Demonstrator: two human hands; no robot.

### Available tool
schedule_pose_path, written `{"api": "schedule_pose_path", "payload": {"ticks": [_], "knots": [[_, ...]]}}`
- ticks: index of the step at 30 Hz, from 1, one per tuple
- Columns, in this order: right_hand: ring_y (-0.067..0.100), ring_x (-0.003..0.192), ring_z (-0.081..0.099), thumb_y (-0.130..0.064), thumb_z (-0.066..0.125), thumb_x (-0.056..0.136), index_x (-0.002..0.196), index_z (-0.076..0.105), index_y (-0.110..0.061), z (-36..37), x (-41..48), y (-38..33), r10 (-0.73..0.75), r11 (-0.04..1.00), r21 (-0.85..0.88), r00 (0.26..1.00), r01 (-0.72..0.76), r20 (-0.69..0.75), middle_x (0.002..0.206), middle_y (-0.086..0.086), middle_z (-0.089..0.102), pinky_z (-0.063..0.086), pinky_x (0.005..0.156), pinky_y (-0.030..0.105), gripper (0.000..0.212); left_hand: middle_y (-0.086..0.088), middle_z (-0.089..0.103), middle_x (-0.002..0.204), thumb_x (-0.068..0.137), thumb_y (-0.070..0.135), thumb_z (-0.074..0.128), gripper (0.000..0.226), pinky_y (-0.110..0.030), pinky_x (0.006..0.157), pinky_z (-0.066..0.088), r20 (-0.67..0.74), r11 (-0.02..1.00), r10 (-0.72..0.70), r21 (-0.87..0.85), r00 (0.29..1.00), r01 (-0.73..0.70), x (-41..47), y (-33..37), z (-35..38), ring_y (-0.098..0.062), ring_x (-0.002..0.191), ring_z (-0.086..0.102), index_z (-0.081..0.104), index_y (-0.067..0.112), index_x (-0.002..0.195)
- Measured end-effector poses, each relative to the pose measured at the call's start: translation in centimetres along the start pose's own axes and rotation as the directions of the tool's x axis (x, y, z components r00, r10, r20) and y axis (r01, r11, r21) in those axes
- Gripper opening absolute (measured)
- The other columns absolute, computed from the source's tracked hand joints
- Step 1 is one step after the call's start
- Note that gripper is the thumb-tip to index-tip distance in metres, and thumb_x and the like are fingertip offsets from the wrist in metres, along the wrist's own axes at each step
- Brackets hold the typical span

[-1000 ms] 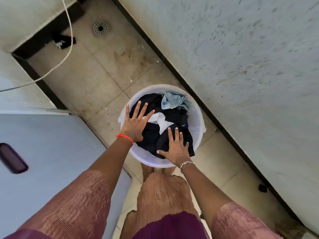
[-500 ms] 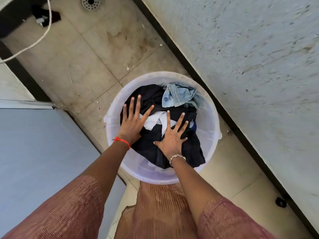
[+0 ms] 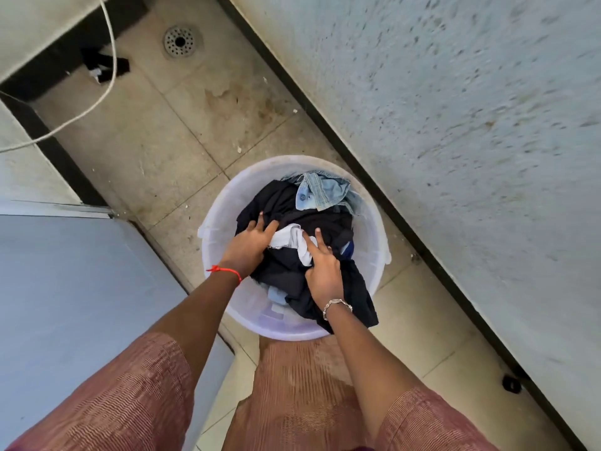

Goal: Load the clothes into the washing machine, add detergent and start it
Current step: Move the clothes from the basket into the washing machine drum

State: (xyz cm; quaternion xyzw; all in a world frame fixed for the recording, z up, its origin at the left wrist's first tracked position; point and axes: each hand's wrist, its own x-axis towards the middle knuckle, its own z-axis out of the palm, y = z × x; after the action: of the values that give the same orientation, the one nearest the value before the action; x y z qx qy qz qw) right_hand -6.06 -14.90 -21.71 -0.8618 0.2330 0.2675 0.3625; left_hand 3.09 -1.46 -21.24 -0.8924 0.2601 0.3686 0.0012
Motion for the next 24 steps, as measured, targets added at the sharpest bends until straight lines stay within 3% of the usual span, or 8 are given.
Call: {"api": "schedule_pose_path", "payload": {"ticks": [4, 8, 15, 20, 24], "knots": [[0.035, 0.119, 0.051, 0.022, 0.038, 0.068, 0.137, 0.043, -0.027, -4.5, -4.3, -3.0, -0.043, 0.999, 0.005, 0.999, 0.043, -0.034, 0.151, 0.007, 0.031, 0.043, 0.095, 0.037, 0.085, -0.019, 0.037, 0.143, 0.076, -0.006, 0.047, 0.059, -0.044, 0.08, 0.046, -0.022, 0.998, 0.017, 0.057, 1.0, -0.016, -4.7, 1.8, -4.0, -0.037, 0.115, 0.049, 0.034, 0.008, 0.132], [0.033, 0.122, 0.049, 0.022, 0.036, 0.066, 0.133, 0.049, -0.026, -9.0, -9.1, -6.6, -0.085, 0.996, 0.015, 0.993, 0.086, -0.08, 0.148, 0.007, 0.038, 0.038, 0.102, 0.035, 0.083, -0.014, 0.05, 0.125, 0.076, -0.002, 0.047, 0.056, -0.043, 0.071, 0.045, -0.083, 0.998, 0.02, 0.056, 0.996, -0.016, -10.4, 3.4, -8.7, -0.036, 0.108, 0.054, 0.036, 0.007, 0.13], [0.031, 0.123, 0.048, 0.021, 0.037, 0.067, 0.132, 0.05, -0.029, -15.7, -17.4, -13.7, -0.195, 0.981, -0.039, 0.965, 0.191, -0.173, 0.147, 0.004, 0.04, 0.039, 0.102, 0.036, 0.083, -0.014, 0.059, 0.114, 0.075, -0.001, 0.045, 0.056, -0.04, 0.067, 0.042, -0.265, 0.999, 0.026, 0.034, 0.964, -0.018, -20.7, 5.1, -18.4, -0.037, 0.105, 0.056, 0.038, 0.008, 0.13], [0.029, 0.124, 0.049, 0.021, 0.039, 0.067, 0.133, 0.048, -0.03, -20.1, -23.4, -19.3, -0.303, 0.953, -0.111, 0.919, 0.284, -0.252, 0.146, 0.004, 0.04, 0.041, 0.101, 0.036, 0.084, -0.014, 0.061, 0.11, 0.072, -0.001, 0.047, 0.057, -0.04, 0.066, 0.044, -0.438, 0.998, 0.039, -0.027, 0.898, -0.056, -28.0, 5.0, -24.2, -0.038, 0.101, 0.057, 0.042, 0.007, 0.128], [0.027, 0.127, 0.047, 0.021, 0.041, 0.069, 0.135, 0.046, -0.028, -22.5, -28.1, -22.6, -0.404, 0.914, -0.178, 0.863, 0.365, -0.304, 0.147, 0.004, 0.039, 0.04, 0.104, 0.036, 0.082, -0.021, 0.066, 0.093, 0.059, -0.01, 0.056, 0.059, -0.043, 0.054, 0.049, -0.595, 0.988, 0.076, -0.064, 0.8, -0.142, -33.6, 5.0, -27.5, -0.042, 0.08, 0.064, 0.056, 0.002, 0.116]]}}
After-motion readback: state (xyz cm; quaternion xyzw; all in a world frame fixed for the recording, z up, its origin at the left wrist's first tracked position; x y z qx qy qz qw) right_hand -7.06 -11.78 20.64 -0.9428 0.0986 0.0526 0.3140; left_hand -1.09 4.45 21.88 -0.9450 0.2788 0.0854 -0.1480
